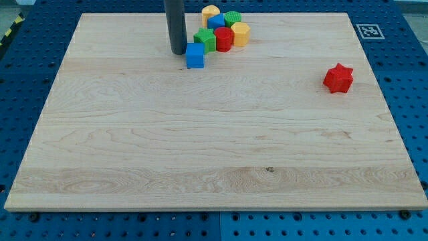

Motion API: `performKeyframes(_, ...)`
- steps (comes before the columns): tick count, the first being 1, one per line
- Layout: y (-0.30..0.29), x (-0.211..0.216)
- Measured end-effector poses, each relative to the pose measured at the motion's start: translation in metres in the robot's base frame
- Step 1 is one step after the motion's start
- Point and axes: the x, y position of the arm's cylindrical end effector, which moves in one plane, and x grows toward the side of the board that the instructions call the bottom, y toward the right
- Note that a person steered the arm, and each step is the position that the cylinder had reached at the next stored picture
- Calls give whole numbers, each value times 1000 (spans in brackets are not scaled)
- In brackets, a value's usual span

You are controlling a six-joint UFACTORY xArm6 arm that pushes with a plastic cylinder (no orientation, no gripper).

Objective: Slide the blue cube towards the center

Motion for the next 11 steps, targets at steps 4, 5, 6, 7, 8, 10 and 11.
performKeyframes(4, -26, 41)
performKeyframes(5, -7, 10)
performKeyframes(6, 38, 10)
performKeyframes(7, 69, 22)
performKeyframes(8, 70, 53)
performKeyframes(10, 57, 76)
performKeyframes(11, 8, 57)
